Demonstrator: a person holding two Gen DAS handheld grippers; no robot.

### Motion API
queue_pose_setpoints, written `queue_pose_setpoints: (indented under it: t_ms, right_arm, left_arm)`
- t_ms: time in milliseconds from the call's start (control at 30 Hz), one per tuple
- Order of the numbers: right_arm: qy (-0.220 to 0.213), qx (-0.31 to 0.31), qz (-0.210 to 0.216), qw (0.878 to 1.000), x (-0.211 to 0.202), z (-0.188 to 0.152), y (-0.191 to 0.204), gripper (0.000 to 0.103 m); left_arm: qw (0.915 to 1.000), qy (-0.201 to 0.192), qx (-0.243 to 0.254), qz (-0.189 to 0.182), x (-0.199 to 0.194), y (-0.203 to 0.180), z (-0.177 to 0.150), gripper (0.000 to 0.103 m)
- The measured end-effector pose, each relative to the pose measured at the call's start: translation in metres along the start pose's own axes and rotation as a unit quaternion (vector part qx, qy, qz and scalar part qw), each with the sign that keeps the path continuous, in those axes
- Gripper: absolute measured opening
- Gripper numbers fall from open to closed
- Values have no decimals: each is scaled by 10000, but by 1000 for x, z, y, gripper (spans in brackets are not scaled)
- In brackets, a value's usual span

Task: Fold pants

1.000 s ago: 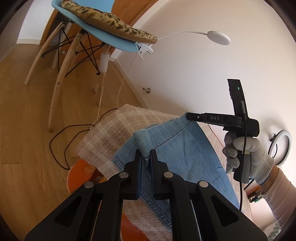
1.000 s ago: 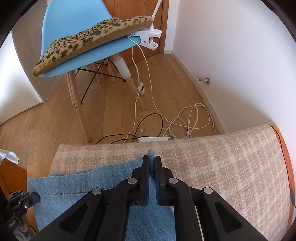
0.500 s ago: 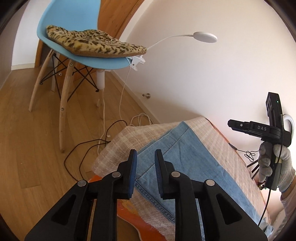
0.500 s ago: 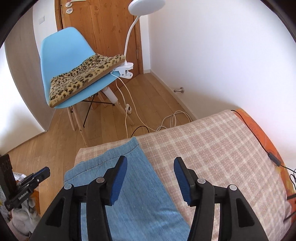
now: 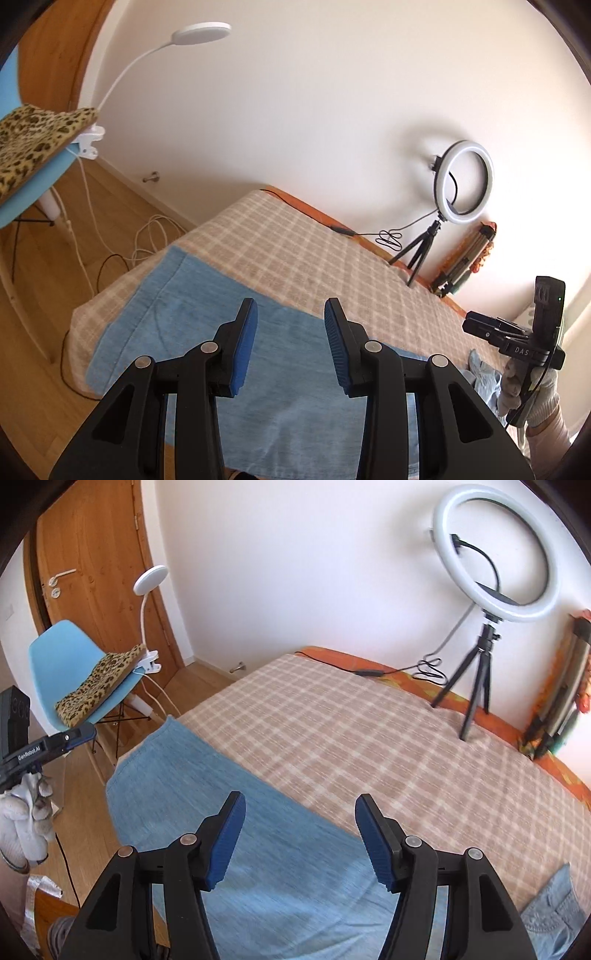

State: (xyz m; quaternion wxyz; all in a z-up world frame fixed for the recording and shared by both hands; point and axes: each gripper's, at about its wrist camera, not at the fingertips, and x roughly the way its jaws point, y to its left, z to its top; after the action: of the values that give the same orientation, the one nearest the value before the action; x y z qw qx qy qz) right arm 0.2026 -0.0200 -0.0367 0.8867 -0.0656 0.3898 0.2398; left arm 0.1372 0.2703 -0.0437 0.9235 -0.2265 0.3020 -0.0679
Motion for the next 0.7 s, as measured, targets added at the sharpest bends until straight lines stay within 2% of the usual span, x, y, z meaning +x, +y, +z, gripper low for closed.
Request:
queue_pose_setpoints:
  t_ms: [67,167,300,433,567,633,700]
  right_arm:
    - [-9,215,-293,9993,-19,-24,-26,65]
    - [-20,585,-679,9960,-48,-63,-62,65]
    - [-62,1300,-1077,9856,-88,-117,-112,65]
    - [-132,2038,-1459,9680,-127,-168,-157,65]
    - [-79,2624,-1793,9481,-153,-210,-204,66]
    - [-47,2759,-2036,9394,-164,-230,-225,66]
    - [-75,2989,-2181,9290,-174,-248,-248,70]
  left_arm:
    - [9988,282,267,-291,17,-27,8,43]
    - [9937,610,691,-640,41,-68,20,43]
    - [9817,1018,1233,-1033,72,-128,35,43]
    - [9668,1404,1619,-1394,104,-189,35,43]
    - [9513,1917,1671,-1744,144,-243,24,43]
    - [9454,2138,1715,-1765,164,-271,13,45]
    - [9355,2363,1907,-1805,183,-305,2,45]
